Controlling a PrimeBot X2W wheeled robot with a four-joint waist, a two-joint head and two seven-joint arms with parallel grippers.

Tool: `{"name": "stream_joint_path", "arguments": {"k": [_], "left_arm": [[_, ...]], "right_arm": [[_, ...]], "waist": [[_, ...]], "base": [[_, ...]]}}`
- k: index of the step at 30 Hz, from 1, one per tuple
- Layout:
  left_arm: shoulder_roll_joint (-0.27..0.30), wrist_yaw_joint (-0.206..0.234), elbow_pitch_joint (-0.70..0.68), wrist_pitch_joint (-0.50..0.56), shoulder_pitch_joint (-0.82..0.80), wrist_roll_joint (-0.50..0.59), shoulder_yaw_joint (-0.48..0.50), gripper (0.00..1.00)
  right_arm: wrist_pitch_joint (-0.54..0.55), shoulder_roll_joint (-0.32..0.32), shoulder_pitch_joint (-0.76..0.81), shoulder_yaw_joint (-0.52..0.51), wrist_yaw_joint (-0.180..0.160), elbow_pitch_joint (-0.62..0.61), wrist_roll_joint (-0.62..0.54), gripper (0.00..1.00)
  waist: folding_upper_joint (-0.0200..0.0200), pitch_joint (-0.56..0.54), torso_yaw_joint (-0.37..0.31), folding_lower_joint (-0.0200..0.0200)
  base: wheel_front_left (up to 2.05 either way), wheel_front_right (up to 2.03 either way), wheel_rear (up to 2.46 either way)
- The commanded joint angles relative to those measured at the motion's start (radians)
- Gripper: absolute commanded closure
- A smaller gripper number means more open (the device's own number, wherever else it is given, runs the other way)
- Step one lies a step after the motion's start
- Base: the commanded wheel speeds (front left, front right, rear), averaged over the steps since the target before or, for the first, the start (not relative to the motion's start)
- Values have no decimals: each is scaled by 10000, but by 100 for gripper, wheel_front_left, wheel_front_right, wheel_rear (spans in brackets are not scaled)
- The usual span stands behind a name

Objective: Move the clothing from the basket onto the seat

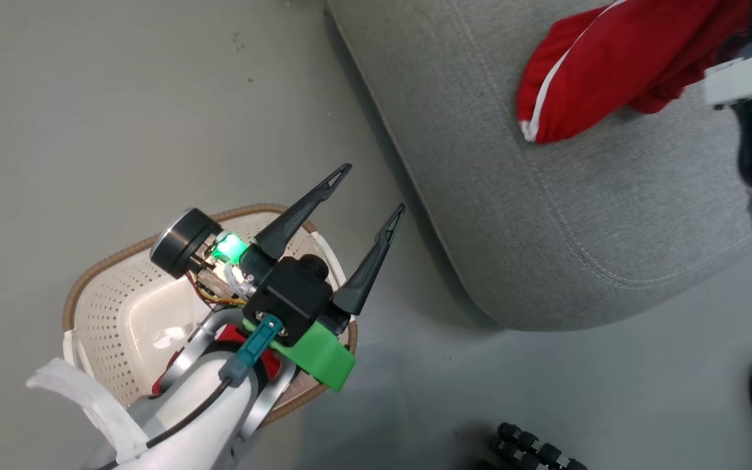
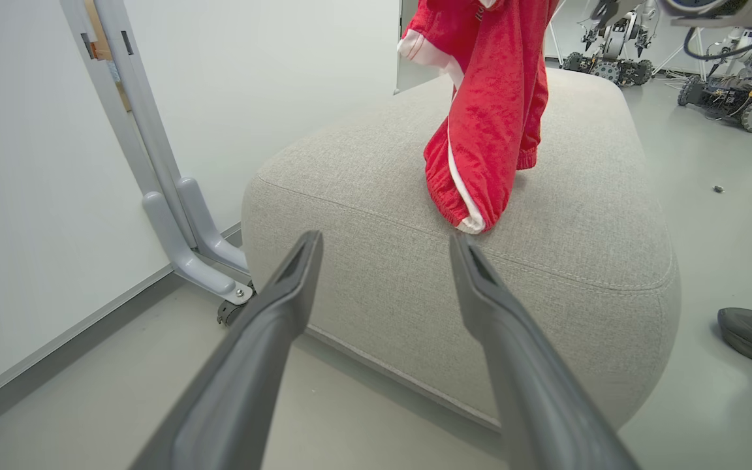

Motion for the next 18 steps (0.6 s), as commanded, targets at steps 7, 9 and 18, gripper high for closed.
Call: {"name": "stream_joint_path", "arguments": {"k": [7,9,18], "left_arm": [[-156,-90,199,-307,-623,161,-131,0],[-202,-77,283,-381,-640,143,-160,0],[-245,72,604,-716,-537,12,-173,0]], "right_arm": [[-27,-261,-101,-1907,-2,1314,-439,100],[-27,-81,109,-2490,-2,1711,-654,100],[-26,666,1307,-2910,1,1913,-1271,0]], "waist": [[-1,1220,1214,-1],[-1,1233,1282,-1],[-1,942,1210,-1]], "base": [[0,0,0],[0,0,0],[0,0,0]]}}
